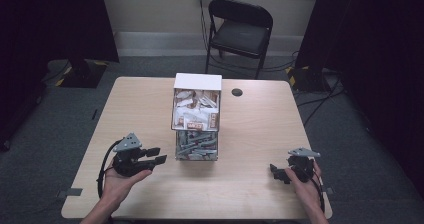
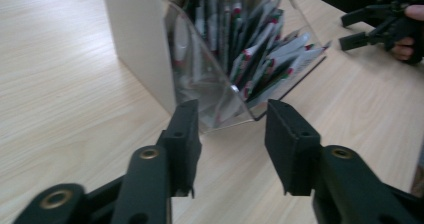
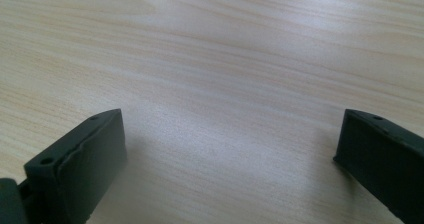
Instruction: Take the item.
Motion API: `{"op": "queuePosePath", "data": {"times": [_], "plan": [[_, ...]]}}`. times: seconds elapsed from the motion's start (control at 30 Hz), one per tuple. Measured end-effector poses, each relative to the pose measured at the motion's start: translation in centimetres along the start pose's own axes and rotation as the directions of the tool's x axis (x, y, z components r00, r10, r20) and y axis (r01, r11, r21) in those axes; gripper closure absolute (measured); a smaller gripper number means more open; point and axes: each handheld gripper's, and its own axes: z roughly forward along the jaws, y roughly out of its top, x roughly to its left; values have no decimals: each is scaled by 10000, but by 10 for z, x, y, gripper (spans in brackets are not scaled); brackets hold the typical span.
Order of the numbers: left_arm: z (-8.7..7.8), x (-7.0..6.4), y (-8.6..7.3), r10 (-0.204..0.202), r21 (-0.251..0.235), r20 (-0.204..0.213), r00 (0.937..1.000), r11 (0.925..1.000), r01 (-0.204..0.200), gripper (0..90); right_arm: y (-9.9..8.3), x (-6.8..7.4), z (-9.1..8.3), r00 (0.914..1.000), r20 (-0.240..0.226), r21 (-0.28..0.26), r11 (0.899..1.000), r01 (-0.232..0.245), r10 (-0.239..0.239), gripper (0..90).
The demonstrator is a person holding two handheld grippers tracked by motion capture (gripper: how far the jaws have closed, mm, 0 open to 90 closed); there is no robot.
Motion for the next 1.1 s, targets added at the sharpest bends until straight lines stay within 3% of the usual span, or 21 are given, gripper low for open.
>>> {"op": "queuePosePath", "data": {"times": [0.4,0.5,0.8,1.1], "plan": [[11,-16,12,615,42,475,9970,9981,-618,638,0,0,0,10000,-1,-2,10000,5,-5,0],[14,-20,15,613,-85,430,9972,9981,-610,593,0,0,0,10000,-2,-1,10000,2,-2,0],[25,-24,21,641,-216,777,9949,9978,-626,626,0,0,0,10000,-2,-2,10000,10,-10,0],[42,-29,26,1046,-36,1067,9888,9945,-1048,681,0,0,0,10000,-3,-1,10000,5,-5,0]]}}
